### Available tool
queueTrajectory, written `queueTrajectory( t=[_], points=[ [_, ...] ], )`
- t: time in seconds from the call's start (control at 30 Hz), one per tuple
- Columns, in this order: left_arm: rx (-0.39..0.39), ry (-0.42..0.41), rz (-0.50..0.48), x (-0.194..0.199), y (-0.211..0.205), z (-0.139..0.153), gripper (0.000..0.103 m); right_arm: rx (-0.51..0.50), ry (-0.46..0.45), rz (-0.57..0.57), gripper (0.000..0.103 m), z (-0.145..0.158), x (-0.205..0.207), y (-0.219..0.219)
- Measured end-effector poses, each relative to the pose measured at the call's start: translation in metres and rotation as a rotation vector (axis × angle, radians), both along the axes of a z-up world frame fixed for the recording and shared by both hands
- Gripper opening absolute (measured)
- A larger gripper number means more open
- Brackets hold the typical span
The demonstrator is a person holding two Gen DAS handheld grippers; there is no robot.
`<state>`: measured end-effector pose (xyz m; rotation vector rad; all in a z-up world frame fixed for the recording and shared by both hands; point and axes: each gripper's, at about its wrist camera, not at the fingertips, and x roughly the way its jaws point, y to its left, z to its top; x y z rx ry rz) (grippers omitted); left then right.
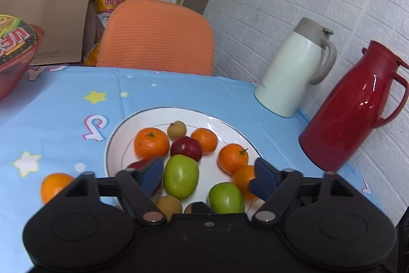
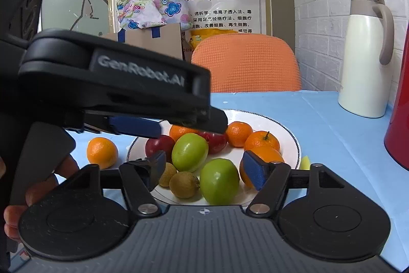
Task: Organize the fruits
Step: 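Carry the green fruit onto the white plate and open the left tool, then move both open tools back to the last kiwi on the cloth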
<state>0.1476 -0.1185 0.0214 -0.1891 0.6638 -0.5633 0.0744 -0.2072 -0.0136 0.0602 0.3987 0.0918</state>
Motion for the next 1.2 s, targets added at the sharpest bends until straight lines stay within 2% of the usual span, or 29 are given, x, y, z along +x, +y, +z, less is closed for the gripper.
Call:
queueTrajectory(
  t=[0.2, 0.47, 0.7, 0.87, 1.0, 1.2],
  points=[
    [0.036, -0.045, 0.074, -0.010, 0.010, 0.009, 0.103, 0.005, 0.000, -0.022, 0.103, 0.002, -0.005, 0.001],
    [0.055, -0.034, 0.114, -0.022, 0.033, 0.015, 0.103, -0.005, 0.000, 0.020, 0.103, 0.009, -0.017, 0.009],
    [0.035, 0.004, 0.206, -0.030, 0.074, 0.017, 0.103, 0.011, 0.015, 0.054, 0.103, 0.012, -0.026, 0.022],
    [0.023, 0.038, 0.220, -0.038, 0.095, 0.014, 0.103, 0.024, 0.051, 0.076, 0.103, 0.012, -0.028, 0.038],
    [0.048, 0.041, 0.212, -0.049, 0.104, 0.011, 0.103, 0.031, 0.066, 0.097, 0.103, 0.012, -0.032, 0.050],
    [0.037, 0.039, 0.195, -0.062, 0.120, 0.008, 0.103, 0.060, 0.112, 0.131, 0.103, 0.009, -0.033, 0.068]
  ],
)
